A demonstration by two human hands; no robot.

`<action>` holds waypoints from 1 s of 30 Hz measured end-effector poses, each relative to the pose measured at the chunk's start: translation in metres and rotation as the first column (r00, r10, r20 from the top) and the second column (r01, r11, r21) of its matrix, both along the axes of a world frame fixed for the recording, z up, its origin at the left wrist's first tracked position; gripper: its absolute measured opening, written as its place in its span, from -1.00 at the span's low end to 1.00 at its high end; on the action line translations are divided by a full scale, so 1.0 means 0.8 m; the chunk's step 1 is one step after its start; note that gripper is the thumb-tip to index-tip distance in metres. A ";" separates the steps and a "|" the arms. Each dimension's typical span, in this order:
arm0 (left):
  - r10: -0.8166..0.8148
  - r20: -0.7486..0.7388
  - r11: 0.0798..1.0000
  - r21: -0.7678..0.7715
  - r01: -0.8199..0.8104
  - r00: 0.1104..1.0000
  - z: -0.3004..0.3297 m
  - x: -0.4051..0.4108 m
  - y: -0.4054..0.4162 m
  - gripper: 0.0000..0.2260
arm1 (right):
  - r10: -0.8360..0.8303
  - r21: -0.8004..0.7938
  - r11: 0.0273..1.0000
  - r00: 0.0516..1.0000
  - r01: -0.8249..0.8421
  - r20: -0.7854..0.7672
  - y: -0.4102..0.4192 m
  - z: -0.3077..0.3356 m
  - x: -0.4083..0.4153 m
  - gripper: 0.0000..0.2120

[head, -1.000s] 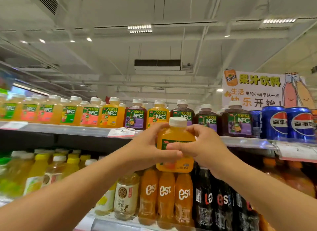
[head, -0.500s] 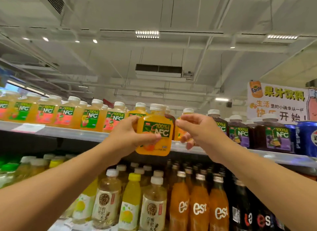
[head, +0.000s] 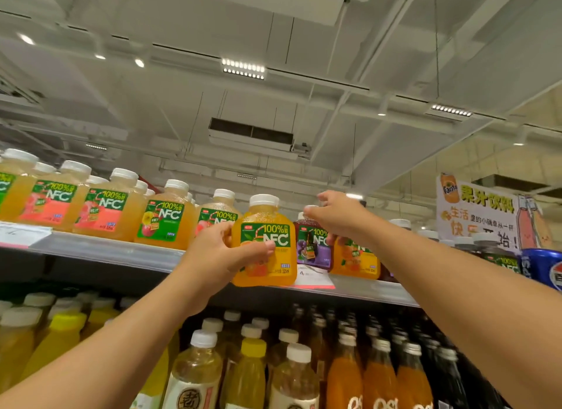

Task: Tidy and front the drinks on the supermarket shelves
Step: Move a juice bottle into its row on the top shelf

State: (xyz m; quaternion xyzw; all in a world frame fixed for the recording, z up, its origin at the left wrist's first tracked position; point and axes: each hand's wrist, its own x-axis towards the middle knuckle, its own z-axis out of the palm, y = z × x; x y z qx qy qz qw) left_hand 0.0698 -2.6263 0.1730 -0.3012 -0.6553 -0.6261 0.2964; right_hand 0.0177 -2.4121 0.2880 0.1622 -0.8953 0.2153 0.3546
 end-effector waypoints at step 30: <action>0.044 -0.013 0.998 -0.043 -0.044 0.999 0.004 0.004 -0.003 -0.43 | -0.026 -0.105 0.994 0.964 -0.002 -0.265 0.044 -0.016 0.051 -0.57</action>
